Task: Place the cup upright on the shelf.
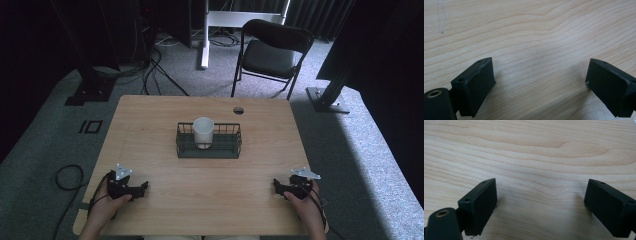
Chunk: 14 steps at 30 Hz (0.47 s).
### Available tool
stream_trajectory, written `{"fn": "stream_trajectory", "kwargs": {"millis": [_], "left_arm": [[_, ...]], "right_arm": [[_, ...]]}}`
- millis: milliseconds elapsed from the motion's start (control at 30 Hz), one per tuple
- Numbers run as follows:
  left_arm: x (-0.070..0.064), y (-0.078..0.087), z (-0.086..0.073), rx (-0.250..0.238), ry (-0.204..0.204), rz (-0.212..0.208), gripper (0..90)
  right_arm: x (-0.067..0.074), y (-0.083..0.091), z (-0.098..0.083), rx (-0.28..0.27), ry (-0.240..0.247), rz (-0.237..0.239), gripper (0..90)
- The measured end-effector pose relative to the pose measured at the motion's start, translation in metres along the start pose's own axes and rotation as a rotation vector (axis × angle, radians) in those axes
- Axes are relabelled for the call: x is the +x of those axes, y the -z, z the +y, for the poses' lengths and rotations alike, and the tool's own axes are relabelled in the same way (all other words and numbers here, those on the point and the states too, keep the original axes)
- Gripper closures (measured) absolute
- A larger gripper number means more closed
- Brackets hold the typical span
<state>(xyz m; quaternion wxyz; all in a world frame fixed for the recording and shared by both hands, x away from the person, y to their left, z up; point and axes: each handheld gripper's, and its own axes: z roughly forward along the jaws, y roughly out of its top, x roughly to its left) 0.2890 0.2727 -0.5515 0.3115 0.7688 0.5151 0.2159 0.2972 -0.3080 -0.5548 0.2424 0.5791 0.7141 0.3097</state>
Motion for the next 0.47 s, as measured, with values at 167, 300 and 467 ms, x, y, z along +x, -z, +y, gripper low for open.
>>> {"fn": "stream_trajectory", "kwargs": {"millis": [167,300,467], "left_arm": [[-0.0007,-0.0002,0.0002,0.0,0.007,0.006,8.7],[-0.0007,-0.0002,0.0002,0.0,0.006,0.007,8.7],[-0.0007,-0.0002,0.0002,-0.001,0.007,0.007,8.7]], "right_arm": [[0.0,0.0,0.0,0.0,0.0,0.0,10.9],[0.0,0.0,0.0,0.0,0.0,0.0,10.8],[0.0,0.0,0.0,0.0,0.0,0.0,10.9]]}}
